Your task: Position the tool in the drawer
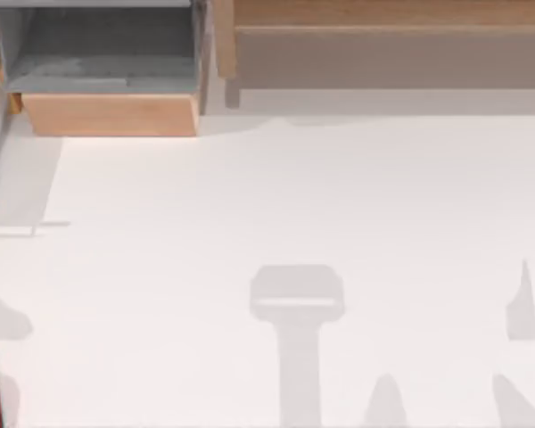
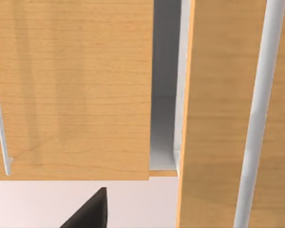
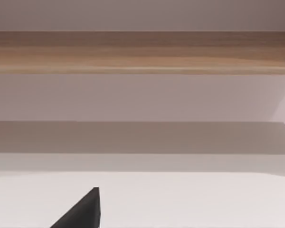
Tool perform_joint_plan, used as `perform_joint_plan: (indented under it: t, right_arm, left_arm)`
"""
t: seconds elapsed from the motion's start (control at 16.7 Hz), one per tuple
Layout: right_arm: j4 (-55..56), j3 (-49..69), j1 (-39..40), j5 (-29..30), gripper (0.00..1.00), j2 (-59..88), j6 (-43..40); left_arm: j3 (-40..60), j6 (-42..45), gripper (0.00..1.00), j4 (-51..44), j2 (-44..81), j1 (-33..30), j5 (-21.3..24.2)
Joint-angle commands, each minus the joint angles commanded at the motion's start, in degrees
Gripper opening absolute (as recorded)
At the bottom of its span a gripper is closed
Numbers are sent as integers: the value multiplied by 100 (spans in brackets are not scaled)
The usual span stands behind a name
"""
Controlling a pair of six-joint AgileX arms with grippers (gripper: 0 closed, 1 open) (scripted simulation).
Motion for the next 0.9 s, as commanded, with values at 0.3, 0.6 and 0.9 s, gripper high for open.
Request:
perform_joint_plan:
  t: [0.3, 0.6, 0.9]
  right_arm:
    - [0, 0, 0, 0, 100, 0, 0]
    - [0, 0, 0, 0, 100, 0, 0]
    - [0, 0, 0, 0, 100, 0, 0]
  left_arm:
    - [-148, 10, 100, 94, -53, 114, 125]
    - [-347, 18, 100, 208, -126, 273, 282]
    - [-342, -151, 100, 97, -135, 261, 192]
